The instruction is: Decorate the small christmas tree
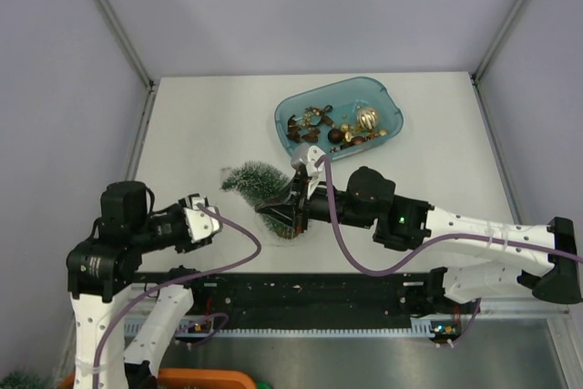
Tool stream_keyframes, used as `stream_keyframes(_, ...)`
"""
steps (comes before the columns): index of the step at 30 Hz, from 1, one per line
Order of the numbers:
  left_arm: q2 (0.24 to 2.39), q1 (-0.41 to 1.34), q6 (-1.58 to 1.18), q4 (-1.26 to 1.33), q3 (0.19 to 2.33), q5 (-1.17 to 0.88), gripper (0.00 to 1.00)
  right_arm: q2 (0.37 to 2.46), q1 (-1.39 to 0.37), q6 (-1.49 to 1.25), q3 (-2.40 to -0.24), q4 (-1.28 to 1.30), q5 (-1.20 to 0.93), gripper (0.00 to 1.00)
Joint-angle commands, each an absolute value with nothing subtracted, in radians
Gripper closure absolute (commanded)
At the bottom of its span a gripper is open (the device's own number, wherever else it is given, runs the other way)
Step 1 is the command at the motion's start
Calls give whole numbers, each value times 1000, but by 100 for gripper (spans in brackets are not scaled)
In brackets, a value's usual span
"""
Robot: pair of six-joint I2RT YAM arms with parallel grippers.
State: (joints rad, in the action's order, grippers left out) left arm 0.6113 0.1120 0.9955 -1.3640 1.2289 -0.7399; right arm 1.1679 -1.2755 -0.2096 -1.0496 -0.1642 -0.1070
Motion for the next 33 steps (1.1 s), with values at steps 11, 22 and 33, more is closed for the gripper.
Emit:
stream_keyframes(11,672,115,812,-1388,1164,-707,100,1138,-1287,-229,-1074,-224,-121,100)
stream_keyframes(22,684,114,674,-1324,1160,-721,100,1121,-1287,-239,-1045,-235,-114,100)
stream_keyframes(33,710,114,619,-1356,1232,-764,87,1109,-1287,-241,-1022,-238,-107,100)
